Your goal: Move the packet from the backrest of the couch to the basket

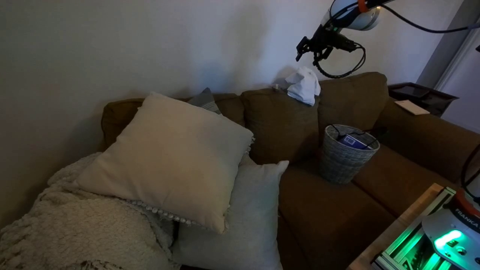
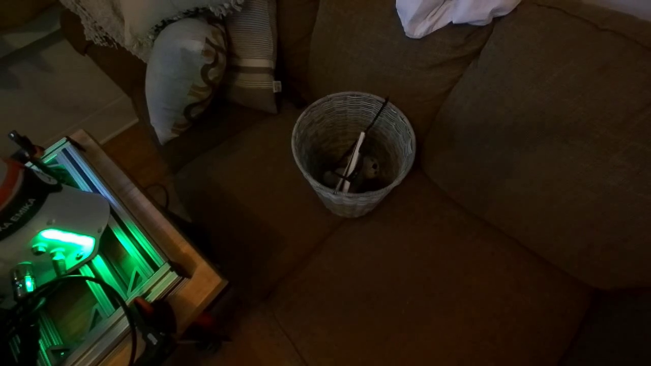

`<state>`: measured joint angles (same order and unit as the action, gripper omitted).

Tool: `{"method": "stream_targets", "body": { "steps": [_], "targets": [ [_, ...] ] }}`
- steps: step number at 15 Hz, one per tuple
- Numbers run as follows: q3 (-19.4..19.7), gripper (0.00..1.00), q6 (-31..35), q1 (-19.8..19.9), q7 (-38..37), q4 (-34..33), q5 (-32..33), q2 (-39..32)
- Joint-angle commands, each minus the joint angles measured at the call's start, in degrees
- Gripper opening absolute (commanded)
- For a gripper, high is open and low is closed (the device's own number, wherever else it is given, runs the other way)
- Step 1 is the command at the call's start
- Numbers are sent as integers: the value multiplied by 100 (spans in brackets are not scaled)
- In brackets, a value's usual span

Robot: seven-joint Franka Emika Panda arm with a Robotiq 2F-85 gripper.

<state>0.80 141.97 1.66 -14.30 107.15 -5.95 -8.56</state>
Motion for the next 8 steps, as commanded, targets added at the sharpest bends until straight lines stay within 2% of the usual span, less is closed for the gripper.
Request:
{"method": "stream_targets", "body": {
  "steps": [1, 3, 5, 8],
  "targets": [
    [143, 100, 119, -156, -629, 152, 468, 45],
    [233, 100, 238, -303, -1516, 58, 1032, -243],
    [349, 100, 235, -468, -2368, -405, 1592, -859],
    [521, 100, 42, -701, -2858, -1350, 1884, -1917]
  ]
}}
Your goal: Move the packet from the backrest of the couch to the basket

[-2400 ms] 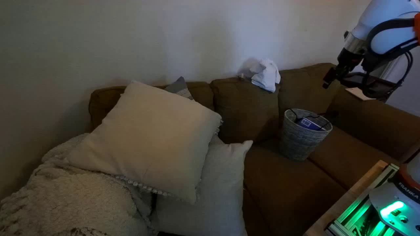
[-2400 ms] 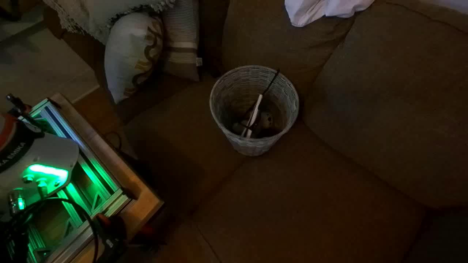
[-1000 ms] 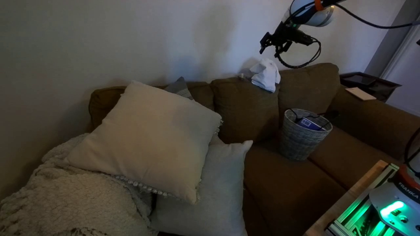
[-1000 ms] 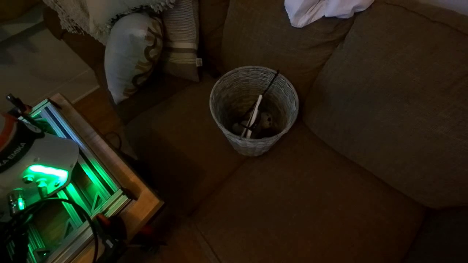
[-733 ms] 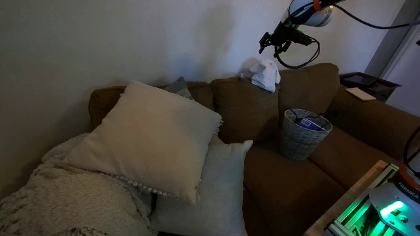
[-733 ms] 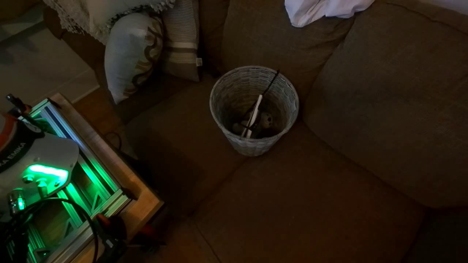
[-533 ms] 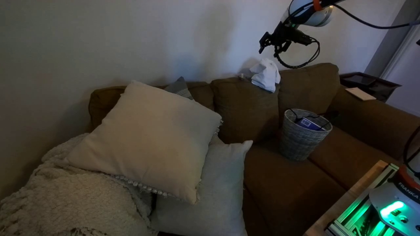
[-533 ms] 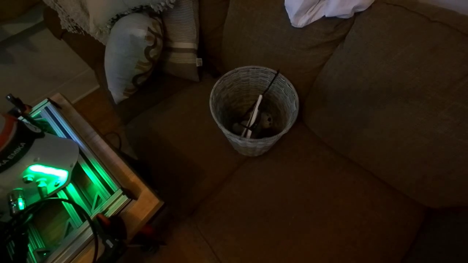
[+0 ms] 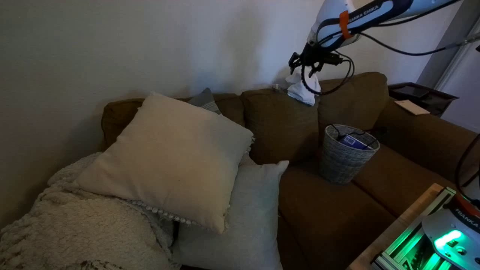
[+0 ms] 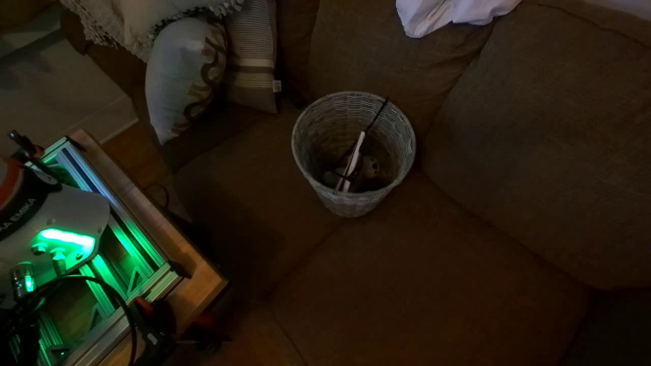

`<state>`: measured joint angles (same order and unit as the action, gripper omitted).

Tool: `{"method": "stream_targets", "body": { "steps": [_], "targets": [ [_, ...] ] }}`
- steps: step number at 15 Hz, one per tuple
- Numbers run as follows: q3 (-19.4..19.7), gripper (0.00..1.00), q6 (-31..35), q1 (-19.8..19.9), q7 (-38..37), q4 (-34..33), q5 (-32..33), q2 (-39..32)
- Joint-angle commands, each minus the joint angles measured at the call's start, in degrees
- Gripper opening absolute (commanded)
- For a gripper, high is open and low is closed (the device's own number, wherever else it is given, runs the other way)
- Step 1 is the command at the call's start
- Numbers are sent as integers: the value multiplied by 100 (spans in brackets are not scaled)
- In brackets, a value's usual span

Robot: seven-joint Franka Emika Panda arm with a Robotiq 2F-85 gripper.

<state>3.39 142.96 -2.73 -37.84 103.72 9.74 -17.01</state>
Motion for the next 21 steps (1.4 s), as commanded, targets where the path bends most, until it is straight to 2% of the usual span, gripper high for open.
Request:
{"method": "stream_targets", "body": {
  "steps": [1, 4, 7, 16, 17, 18, 21],
  "targets": [
    [184, 100, -67, -207, -534, -1359, 333, -1427],
    [212, 100, -121, -171, 3, -2335, -105, -2188],
    [361, 100, -157, -165, 310, -3350, -69, -2841],
    [1737, 100, -264, -338, 579, -5990, 859, -4887],
    [1636, 100, -596, -251, 596, -6244, 688, -5040],
    [1550, 100, -225, -334, 557, -5365, 659, -4427],
    [1597, 100, -406, -300, 553, -5874, 675, -4852]
  ]
}}
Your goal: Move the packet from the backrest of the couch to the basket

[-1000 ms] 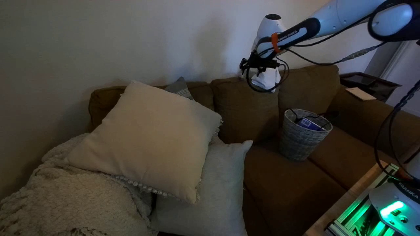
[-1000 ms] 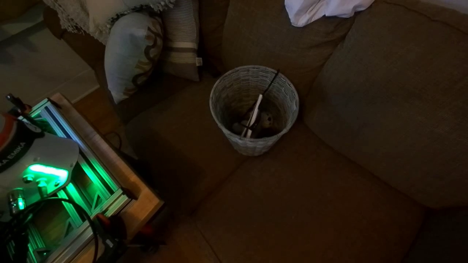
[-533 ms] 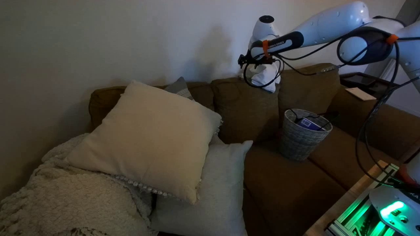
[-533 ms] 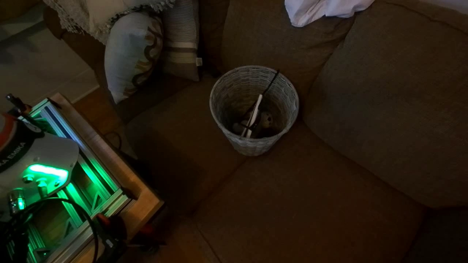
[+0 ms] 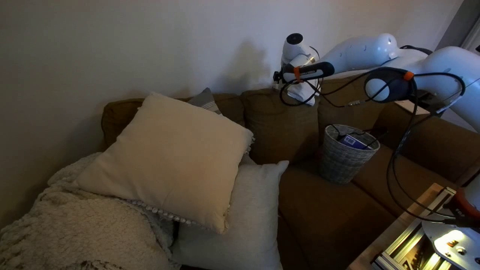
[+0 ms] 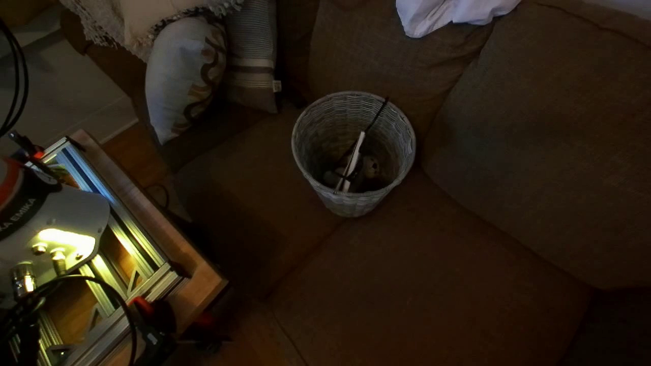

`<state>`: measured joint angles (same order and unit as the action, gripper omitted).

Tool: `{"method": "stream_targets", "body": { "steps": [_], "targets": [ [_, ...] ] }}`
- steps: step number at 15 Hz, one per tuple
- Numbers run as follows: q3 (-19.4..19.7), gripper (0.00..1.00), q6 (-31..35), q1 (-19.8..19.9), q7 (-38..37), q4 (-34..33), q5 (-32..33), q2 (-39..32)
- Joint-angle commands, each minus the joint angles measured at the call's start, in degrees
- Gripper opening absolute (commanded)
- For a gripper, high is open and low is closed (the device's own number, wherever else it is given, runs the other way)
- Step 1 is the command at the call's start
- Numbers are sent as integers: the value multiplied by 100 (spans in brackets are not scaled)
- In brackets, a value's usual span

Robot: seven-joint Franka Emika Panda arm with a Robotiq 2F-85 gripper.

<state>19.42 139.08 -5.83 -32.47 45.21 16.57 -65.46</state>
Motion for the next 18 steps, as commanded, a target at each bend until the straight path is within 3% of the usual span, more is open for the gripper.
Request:
{"method": "stream_targets", "body": {
  "steps": [1, 5, 6, 12, 13, 14, 18],
  "targets": [
    [-3, 100, -29, 10, 15, -90, -6, -51],
    [-736, 100, 722, 302, 384, 126, -604, 31],
    [-766, 100, 697, 296, 346, 161, -701, 11],
    [-236, 100, 1662, 98, -287, 215, -706, -401],
    [-169, 83, 1808, 74, -372, 204, -728, -473],
    [-133, 73, 1896, 57, -409, 167, -754, -558],
    [-67, 42, 1957, -40, -412, 144, -772, -761]
  ]
}}
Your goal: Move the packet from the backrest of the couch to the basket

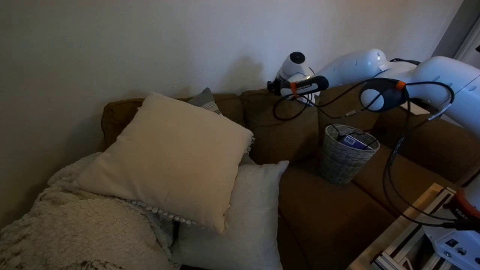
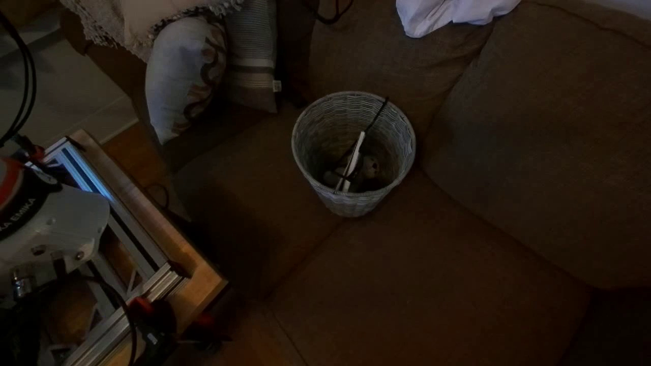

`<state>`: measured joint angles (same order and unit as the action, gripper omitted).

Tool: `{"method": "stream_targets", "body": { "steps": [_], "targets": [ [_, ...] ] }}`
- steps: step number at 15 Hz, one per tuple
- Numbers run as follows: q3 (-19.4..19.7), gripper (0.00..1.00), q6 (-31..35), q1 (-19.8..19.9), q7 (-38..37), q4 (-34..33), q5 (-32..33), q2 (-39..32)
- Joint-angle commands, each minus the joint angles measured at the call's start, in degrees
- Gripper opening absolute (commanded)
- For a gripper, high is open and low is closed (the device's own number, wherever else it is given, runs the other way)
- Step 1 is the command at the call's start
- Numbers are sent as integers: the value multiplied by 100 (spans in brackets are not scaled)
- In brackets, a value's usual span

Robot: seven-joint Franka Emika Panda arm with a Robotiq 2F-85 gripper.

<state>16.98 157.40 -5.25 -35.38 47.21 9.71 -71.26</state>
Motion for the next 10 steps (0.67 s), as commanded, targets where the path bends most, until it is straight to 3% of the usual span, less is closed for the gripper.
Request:
{"method": "stream_targets", "body": {
  "steps": [1, 6, 10],
  "targets": [
    [235, 34, 122, -124, -155, -62, -73, -199],
    [637, 1, 142, -306, -511, 90, -6, -2],
    [775, 1, 887, -620, -581, 606, 81, 582]
  ]
}}
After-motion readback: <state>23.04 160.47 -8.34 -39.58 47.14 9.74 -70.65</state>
